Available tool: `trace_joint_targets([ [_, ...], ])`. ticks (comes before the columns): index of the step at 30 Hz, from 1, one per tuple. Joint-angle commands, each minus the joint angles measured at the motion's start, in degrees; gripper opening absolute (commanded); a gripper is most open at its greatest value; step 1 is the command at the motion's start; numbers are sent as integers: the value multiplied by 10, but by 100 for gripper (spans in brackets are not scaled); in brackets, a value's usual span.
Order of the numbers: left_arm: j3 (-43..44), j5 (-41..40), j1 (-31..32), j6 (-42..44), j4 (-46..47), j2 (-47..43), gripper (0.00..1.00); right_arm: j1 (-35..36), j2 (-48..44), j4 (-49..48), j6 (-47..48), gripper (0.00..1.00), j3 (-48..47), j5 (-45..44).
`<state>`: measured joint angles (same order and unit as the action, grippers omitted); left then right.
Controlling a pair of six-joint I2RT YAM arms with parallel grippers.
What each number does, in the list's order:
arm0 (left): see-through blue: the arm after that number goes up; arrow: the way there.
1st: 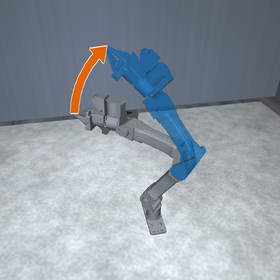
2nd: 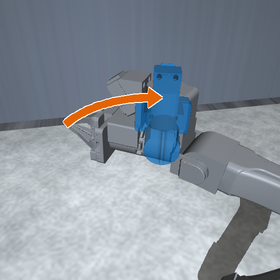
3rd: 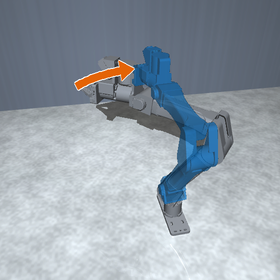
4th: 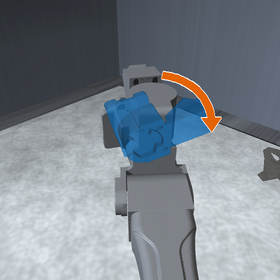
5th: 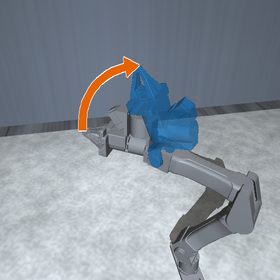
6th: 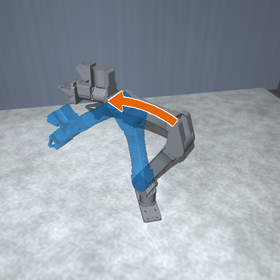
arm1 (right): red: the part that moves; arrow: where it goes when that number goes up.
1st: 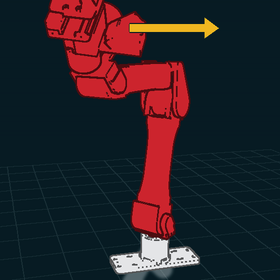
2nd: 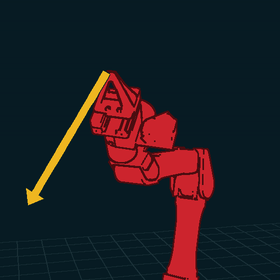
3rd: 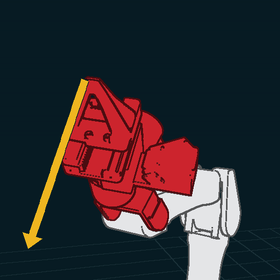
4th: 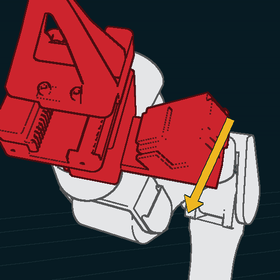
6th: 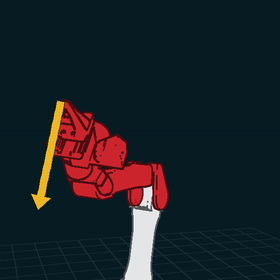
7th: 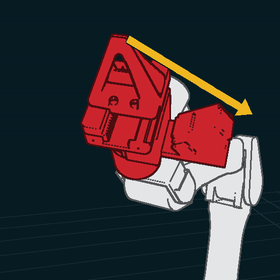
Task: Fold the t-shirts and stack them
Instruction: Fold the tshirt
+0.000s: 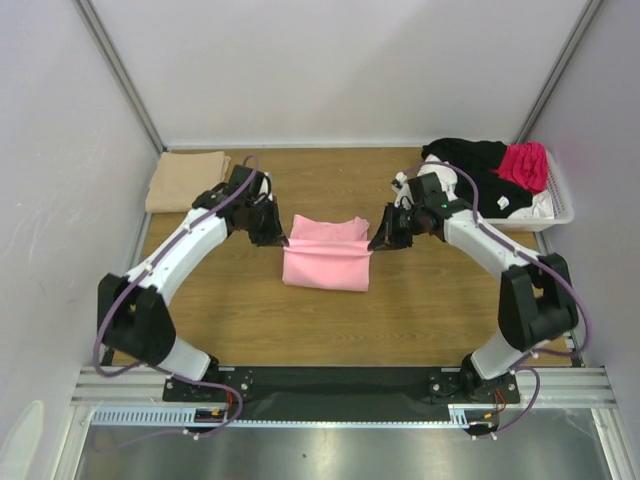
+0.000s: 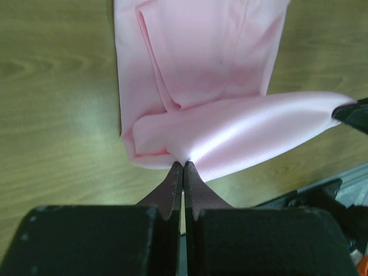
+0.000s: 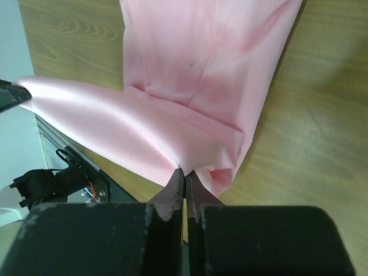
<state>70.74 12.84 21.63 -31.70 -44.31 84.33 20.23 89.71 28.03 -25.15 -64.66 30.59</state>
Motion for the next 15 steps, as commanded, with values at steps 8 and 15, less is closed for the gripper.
trace_joint_targets([
  [8, 139, 35, -43, 45, 24, 149, 0, -39, 157, 1, 55, 0, -167, 31],
  [15, 246, 46, -78, 51, 22, 252, 0, -60, 262, 11, 51, 0, -282, 50],
])
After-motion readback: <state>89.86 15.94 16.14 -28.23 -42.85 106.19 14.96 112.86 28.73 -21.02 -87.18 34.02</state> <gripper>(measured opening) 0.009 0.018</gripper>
